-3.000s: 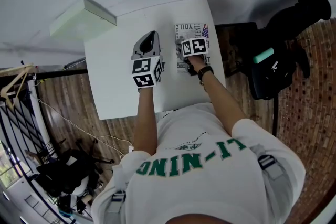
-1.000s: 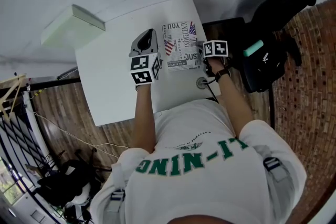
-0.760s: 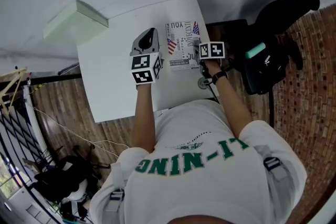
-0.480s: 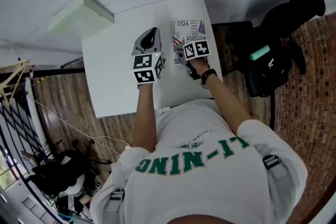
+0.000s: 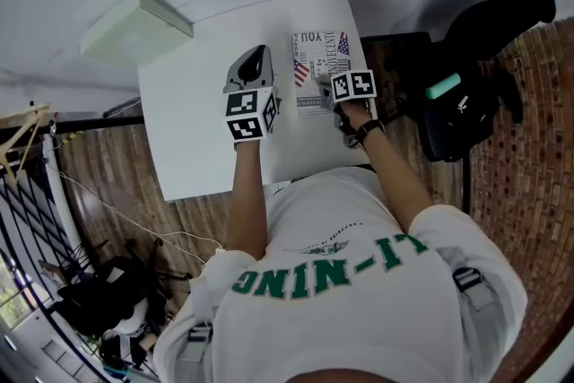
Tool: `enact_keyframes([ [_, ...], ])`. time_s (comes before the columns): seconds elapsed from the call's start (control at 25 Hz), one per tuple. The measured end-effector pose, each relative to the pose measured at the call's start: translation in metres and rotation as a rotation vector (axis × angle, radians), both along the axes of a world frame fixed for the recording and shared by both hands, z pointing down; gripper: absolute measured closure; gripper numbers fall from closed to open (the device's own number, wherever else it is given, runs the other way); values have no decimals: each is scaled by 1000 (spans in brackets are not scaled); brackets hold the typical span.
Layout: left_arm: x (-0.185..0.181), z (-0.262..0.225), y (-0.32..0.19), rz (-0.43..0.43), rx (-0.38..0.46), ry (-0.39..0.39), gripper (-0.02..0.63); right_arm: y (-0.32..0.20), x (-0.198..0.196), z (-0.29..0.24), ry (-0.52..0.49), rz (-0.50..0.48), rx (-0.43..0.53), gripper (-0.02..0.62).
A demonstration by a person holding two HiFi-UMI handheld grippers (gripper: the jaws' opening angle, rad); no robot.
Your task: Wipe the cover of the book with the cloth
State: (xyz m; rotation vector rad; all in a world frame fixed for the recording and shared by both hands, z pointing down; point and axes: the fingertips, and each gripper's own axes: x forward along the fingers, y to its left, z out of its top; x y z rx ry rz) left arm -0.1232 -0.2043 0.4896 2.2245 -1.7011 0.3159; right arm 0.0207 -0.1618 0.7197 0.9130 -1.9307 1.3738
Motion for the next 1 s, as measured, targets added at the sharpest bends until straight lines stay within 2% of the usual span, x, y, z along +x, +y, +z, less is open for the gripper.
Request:
enact_keyframes([
  [0.24, 17, 0, -5, 40, 5, 9, 592, -11, 79, -3, 58, 144, 36, 565],
  [0.44, 24, 0, -3, 54, 10, 9, 592, -12, 85, -3, 95, 163, 48, 565],
  [0.56, 21, -1, 1, 45, 10, 6, 592, -7, 50, -10, 50, 109, 57, 563],
  [0.68, 15, -4, 5, 33, 12, 2, 592, 5, -9, -19, 14, -40, 101, 563],
  [0.8, 5, -6, 11, 15, 12, -4, 592, 20, -58, -20, -13, -153, 93, 563],
  [0.88, -3, -4, 14, 0, 8, -6, 592, 28, -75, -13, -11, -189, 74, 563],
  [1.0, -11, 0, 16, -13, 0, -3, 592, 34, -78, -2, -7, -194, 48, 563],
])
